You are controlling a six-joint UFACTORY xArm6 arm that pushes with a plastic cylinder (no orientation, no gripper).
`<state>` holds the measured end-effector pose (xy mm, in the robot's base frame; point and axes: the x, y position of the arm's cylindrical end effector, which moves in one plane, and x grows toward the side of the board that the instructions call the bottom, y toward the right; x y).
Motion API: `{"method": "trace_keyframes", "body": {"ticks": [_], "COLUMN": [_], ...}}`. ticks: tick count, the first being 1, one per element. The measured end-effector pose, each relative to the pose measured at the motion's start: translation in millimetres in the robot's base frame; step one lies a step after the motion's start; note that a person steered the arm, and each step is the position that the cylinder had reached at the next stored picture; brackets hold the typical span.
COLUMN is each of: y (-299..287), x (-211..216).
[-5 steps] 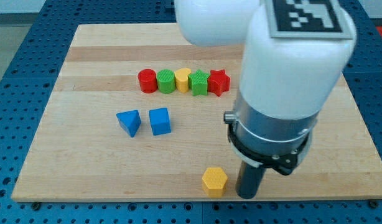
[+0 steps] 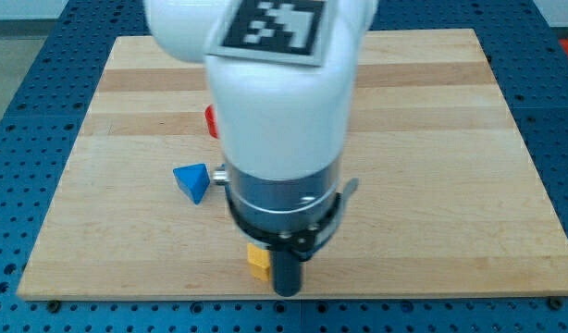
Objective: Slide the yellow hexagon towards the blue cube
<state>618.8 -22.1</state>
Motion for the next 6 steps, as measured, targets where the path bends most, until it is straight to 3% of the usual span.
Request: {"method": "trace_keyframes", "body": {"ticks": [2,4,6], "y": [-59.7,-19.4,-12.7], "x": [-0.5,-5.3,-52.9]}}
